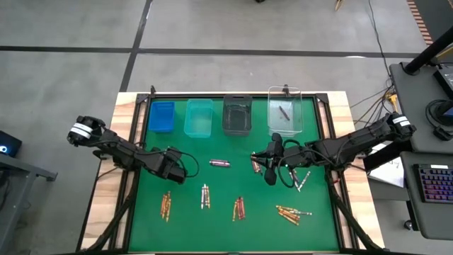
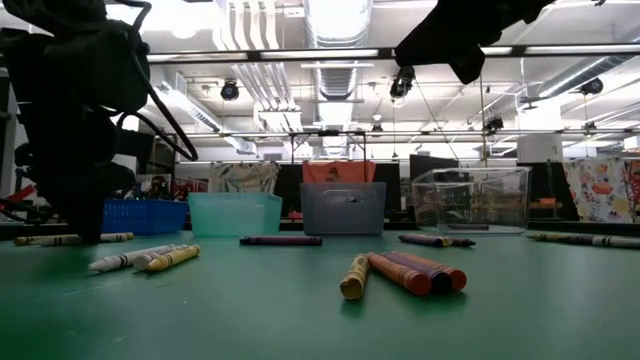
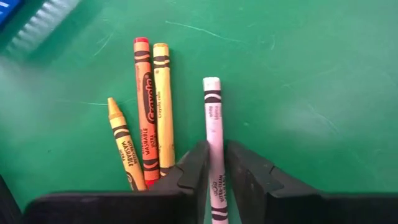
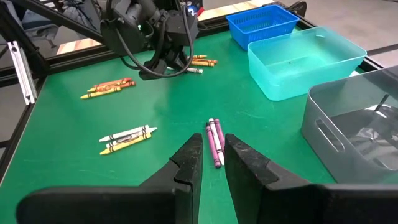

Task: Sort crayons
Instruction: Put the white crayon into the light blue bin

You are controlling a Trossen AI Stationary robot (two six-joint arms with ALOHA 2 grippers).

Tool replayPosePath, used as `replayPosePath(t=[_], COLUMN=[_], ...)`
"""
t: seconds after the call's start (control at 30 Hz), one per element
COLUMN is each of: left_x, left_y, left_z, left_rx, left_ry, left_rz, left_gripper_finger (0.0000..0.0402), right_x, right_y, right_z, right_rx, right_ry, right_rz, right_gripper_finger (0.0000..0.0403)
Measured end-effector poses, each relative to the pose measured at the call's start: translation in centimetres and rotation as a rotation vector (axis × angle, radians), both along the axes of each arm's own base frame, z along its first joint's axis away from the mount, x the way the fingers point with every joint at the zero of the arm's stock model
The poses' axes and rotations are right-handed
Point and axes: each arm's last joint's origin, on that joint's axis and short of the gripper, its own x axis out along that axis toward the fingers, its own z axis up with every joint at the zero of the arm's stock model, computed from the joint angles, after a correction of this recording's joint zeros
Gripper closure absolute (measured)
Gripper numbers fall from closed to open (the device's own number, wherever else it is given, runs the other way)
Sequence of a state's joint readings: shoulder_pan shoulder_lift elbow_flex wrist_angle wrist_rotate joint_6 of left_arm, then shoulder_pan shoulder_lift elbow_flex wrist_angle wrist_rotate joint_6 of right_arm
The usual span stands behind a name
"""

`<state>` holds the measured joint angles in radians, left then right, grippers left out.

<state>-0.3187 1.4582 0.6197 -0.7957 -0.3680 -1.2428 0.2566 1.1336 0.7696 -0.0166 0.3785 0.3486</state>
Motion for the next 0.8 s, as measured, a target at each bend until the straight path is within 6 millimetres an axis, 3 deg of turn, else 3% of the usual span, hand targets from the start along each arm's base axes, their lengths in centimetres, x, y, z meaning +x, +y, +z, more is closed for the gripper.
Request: replayPosePath(t=[0.13, 0.37, 0.57, 0.8], left_x=[0.0, 0.3, 1.8, 2.8], left_y=[0.0, -0.2, -0.7, -0.7], left_z=[0.0, 0.4, 2.5, 5.7], left_rx=[-0.001, -0.026, -0.061, 0.018], left_ry=[0.000, -0.003, -0.067, -0.158], left_rz=[-0.001, -0.022, -0.118, -0.253], left_gripper_finger=[0.0395, 0.0399, 0.0401, 0.0401], right_x=[0.0, 0.0, 0.0, 0.0], right_y=[0.0, 0.0, 0.0, 0.0], right_z=[0.0, 0.0, 0.0, -0.1], right_rx=[-0.001, -0.007, -0.009, -0.019], right_ry=[0.000, 0.001, 0.006, 0.010], right_rz=[0.001, 0.004, 0.004, 0.009], right_gripper_finger=[0.0346, 0.0346, 0.0346, 0.0346])
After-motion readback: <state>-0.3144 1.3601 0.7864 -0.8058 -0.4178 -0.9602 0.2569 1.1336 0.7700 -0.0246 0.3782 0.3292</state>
